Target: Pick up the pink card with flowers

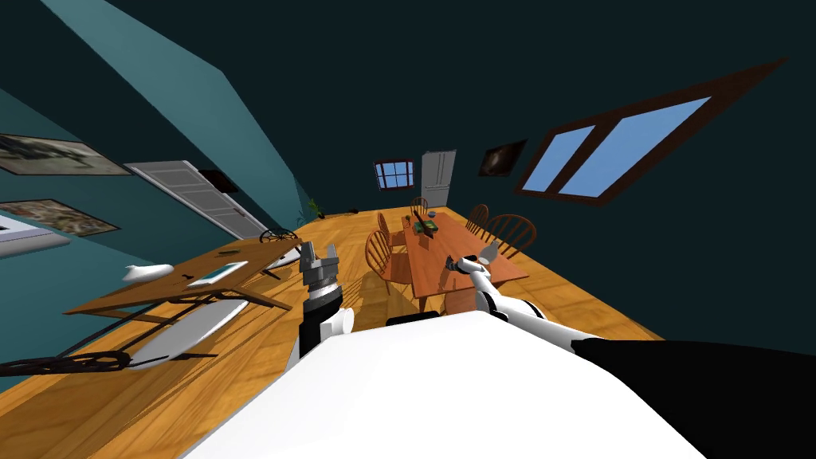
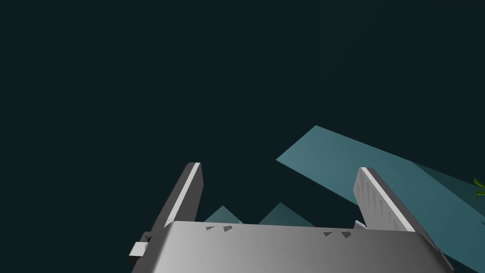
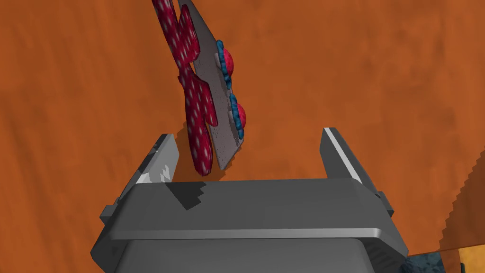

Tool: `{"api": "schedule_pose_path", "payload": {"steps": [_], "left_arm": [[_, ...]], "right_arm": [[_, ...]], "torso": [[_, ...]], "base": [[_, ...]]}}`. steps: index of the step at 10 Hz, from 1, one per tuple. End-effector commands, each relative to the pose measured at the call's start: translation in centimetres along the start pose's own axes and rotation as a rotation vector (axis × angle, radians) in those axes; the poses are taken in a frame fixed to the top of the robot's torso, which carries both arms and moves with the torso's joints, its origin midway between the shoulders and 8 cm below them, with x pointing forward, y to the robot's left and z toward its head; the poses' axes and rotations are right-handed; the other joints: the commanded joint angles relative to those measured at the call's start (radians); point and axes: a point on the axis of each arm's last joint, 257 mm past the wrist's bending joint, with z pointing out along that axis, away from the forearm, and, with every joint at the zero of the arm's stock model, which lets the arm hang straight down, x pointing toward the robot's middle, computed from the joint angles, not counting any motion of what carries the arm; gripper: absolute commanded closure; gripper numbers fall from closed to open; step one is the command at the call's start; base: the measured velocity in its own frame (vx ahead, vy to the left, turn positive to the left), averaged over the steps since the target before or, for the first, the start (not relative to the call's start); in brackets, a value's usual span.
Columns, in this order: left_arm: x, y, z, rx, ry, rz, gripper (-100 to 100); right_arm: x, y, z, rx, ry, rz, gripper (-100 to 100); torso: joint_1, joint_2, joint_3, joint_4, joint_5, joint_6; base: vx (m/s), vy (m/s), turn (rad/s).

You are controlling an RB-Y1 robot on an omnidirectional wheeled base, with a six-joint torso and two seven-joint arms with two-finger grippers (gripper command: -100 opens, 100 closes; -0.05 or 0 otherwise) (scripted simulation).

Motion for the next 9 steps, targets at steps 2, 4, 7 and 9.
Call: {"api": "schedule_pose_path", "payload": {"steps": [2,4,7,9], "left_arm": [[0.0,0.0,0.0,0.000,0.000,0.000,0],[0.0,0.0,0.0,0.000,0.000,0.000,0],[0.0,0.0,0.0,0.000,0.000,0.000,0],[0.0,0.0,0.0,0.000,0.000,0.000,0]], "right_arm": [[0.0,0.0,0.0,0.000,0.000,0.000,100],[0.2,-0.2,0.0,0.001,0.002,-0.014,100],[0.8,0.3,-0.5,-0.002,0.000,0.002,100],[1.2,0.4,-0.7,-0.003,0.003,0.000,100]], "torso": [[0.000,0.002,0.001,0.000,0.000,0.000],[-0.002,0.001,0.000,-0.001,-0.002,0.004],[-0.002,0.000,-0.001,-0.001,-0.001,0.005],[0.000,0.006,0.003,0.000,0.000,0.006]], "base": [[0.005,0.000,0.008],[0.000,0.001,0.021],[-0.017,0.007,-0.004],[-0.065,0.023,-0.003]]}}
